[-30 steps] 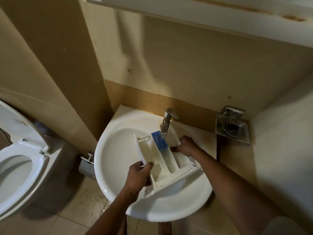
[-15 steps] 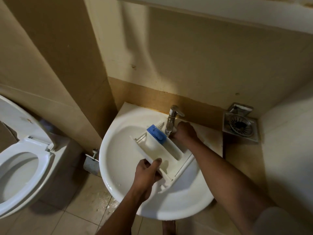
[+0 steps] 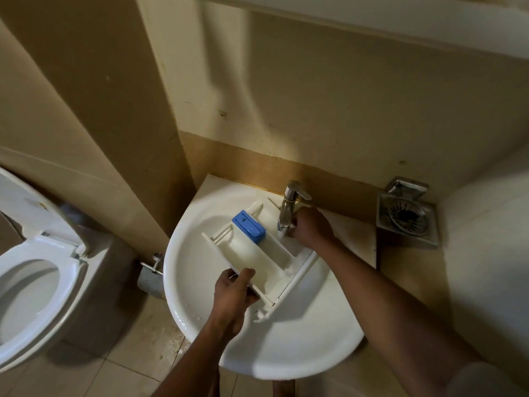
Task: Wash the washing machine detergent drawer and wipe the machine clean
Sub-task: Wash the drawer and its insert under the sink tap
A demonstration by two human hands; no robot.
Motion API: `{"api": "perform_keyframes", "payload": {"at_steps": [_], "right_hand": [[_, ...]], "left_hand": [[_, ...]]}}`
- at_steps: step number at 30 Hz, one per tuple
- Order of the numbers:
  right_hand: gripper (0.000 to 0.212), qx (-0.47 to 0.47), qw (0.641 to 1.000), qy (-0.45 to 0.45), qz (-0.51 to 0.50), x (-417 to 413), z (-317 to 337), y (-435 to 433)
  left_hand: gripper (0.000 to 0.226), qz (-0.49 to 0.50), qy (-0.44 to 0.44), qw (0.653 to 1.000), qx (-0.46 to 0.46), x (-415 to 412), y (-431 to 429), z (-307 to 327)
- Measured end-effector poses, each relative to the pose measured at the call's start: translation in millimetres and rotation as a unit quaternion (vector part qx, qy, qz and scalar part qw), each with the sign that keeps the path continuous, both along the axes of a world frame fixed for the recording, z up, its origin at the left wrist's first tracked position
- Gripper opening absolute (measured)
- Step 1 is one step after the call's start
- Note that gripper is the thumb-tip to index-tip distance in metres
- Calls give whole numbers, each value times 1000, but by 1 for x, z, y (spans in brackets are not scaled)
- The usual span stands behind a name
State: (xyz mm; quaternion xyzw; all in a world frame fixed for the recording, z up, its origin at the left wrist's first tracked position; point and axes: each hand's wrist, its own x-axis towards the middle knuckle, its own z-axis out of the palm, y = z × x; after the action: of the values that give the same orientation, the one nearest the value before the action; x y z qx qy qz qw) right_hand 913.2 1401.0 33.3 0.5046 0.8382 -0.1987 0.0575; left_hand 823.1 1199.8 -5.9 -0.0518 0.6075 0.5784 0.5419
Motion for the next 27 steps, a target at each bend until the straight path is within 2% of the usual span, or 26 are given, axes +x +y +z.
{"api": "perform_keyframes", "payload": {"at_steps": [5,10,12,17,21,23,25,27], "right_hand": [[48,-72,997,14,-23,-7,-1,7],[46,-161,985,60,18,-1,0,3],[29,-152,987,51,33,0,1,-1],[41,-117,990,-42,67,22,6,-5],[18,-41,996,-58,60,16,3,-23],[19,-30,995,-74,57,21,9,-19],[21,-41,994,-91,34,40,15,-9],[34,-56,994,-94,14,49,12,-7]], "left_hand": [[31,8,2,1000,10,-9,-6,-1],[24,11,11,1000,-10,-5,-16,-4],[23,-1,8,1000,-15,-4,-18,-3],[29,-63,5,997,-35,0,-17,5],[27,-34,5,998,-45,2,-17,8],[25,-39,19,998,-40,8,-13,11],[22,-85,20,996,-32,19,-8,16],[19,-101,14,994,-33,21,-5,18]]}}
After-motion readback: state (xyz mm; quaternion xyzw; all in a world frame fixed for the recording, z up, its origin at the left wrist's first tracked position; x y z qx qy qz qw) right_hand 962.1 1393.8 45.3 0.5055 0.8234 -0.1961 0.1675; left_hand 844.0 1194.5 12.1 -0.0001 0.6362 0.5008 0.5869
